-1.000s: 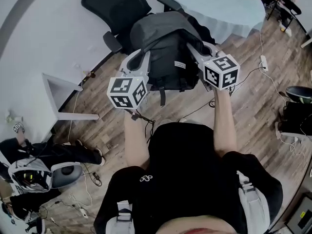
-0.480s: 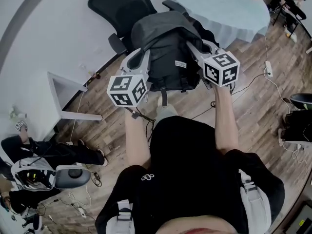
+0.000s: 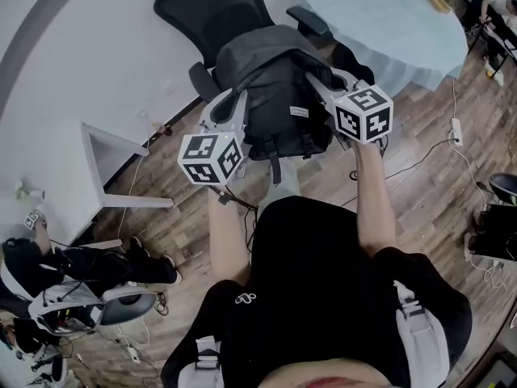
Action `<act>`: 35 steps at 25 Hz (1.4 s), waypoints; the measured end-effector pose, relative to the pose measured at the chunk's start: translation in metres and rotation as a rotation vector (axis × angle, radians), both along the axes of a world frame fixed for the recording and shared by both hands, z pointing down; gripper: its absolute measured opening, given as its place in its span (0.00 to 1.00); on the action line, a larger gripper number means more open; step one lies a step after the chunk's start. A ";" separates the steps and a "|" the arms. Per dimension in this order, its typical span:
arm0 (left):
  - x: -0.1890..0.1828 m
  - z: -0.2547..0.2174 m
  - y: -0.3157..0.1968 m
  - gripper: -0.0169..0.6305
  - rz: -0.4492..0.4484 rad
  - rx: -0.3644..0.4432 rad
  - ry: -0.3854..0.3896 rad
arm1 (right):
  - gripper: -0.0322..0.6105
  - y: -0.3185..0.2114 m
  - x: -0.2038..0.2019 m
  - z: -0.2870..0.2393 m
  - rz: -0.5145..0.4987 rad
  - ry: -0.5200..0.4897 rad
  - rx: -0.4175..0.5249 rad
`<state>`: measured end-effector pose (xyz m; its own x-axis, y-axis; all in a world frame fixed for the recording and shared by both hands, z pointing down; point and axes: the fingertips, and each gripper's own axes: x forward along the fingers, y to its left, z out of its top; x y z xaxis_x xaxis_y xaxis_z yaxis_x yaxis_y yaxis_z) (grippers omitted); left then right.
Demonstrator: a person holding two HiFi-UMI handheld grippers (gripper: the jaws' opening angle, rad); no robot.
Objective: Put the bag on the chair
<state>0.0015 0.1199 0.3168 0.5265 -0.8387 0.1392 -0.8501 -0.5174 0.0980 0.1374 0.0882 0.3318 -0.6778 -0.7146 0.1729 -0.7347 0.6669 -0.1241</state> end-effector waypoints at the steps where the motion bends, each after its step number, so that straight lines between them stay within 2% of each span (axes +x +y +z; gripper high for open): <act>1: -0.006 0.007 -0.011 0.08 -0.008 -0.012 0.003 | 0.08 -0.012 -0.007 0.006 -0.010 0.000 -0.012; 9: -0.042 0.044 -0.131 0.08 -0.017 -0.092 0.054 | 0.08 -0.137 -0.044 0.039 -0.029 0.052 -0.086; 15: -0.082 0.064 -0.235 0.08 0.044 -0.162 0.032 | 0.08 -0.254 -0.090 0.056 -0.023 0.064 -0.133; 20: -0.091 0.070 -0.301 0.08 0.099 -0.194 0.062 | 0.08 -0.318 -0.099 0.058 0.004 0.067 -0.155; 26: -0.097 0.078 -0.354 0.08 0.115 -0.213 0.069 | 0.08 -0.374 -0.105 0.066 0.023 0.089 -0.141; 35: -0.110 0.112 -0.400 0.08 0.072 -0.311 0.093 | 0.08 -0.432 -0.125 0.103 -0.072 0.113 -0.193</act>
<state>-0.1087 -0.2805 0.4290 0.6056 -0.7236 0.3313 -0.7923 -0.5091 0.3364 0.0120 -0.3438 0.4348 -0.6943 -0.6116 0.3792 -0.7027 0.6899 -0.1740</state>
